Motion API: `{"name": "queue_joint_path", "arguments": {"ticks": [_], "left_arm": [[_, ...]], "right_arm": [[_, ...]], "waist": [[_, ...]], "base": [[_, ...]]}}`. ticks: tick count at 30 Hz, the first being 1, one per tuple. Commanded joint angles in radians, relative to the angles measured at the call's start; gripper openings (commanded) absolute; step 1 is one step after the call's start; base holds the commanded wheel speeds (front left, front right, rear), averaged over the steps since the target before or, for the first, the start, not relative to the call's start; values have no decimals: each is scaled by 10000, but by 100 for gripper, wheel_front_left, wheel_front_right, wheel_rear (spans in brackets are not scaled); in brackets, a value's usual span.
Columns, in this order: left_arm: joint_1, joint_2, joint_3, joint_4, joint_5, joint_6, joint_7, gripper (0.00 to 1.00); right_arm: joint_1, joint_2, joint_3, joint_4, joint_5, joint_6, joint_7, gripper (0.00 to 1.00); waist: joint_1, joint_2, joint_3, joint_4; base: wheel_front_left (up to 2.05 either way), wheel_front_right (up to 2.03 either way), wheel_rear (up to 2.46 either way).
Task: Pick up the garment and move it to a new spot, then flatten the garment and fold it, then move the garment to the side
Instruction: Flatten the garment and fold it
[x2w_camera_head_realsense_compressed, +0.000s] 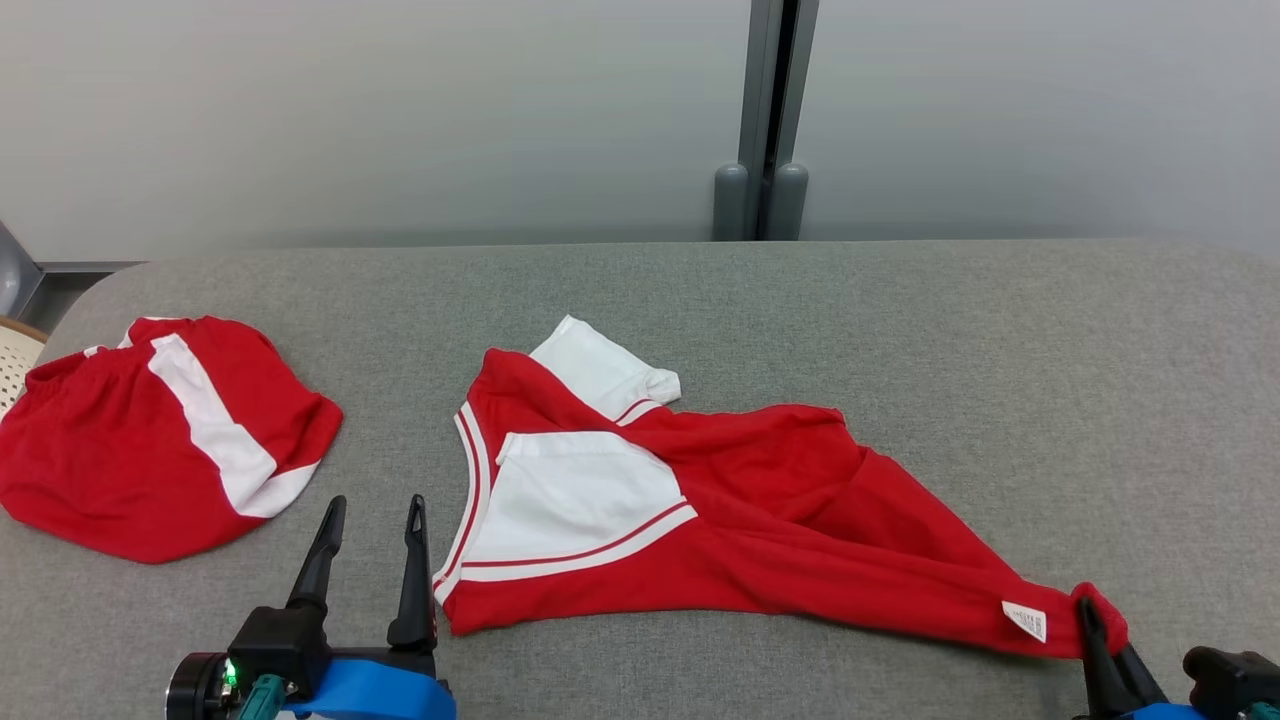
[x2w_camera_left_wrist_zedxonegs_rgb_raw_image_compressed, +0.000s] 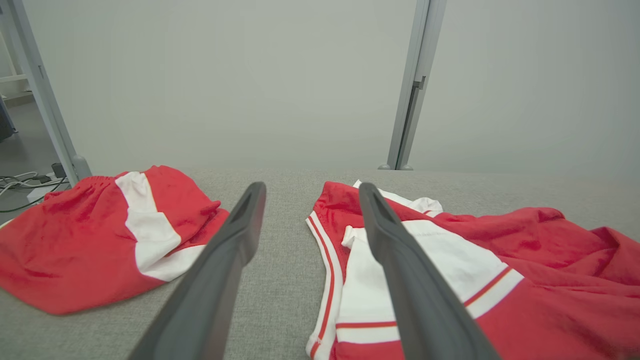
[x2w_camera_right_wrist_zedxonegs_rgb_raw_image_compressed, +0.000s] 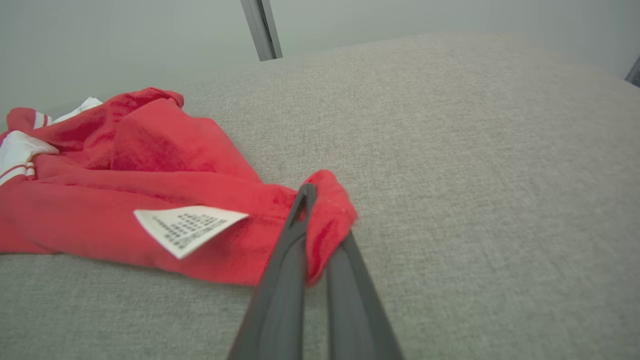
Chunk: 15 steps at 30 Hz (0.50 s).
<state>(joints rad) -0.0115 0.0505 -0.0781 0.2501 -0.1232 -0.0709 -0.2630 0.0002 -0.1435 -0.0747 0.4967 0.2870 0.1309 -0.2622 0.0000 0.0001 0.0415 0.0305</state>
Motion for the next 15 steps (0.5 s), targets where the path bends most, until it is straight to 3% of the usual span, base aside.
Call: {"name": "queue_joint_path", "arguments": {"ticks": [1,9,15], "left_arm": [[57,-4,25,21,-31,-23,-26,100],[165,-4,77,18,90,-74,-26,100],[203,-3,103,-13,119,-89,-26,100]], "right_arm": [[28,4,-107,-31,-45,-1,-39,100],[-250,308,-1259,-1181,-577,-1,-38,100],[-128,667,-814,-2665,-1063,-1,-38,100]], "waist": [[0,-1,-23,-13],[0,-1,-233,-48],[0,-1,-349,35]], "base": [[0,0,0],[0,0,0],[0,0,0]]}}
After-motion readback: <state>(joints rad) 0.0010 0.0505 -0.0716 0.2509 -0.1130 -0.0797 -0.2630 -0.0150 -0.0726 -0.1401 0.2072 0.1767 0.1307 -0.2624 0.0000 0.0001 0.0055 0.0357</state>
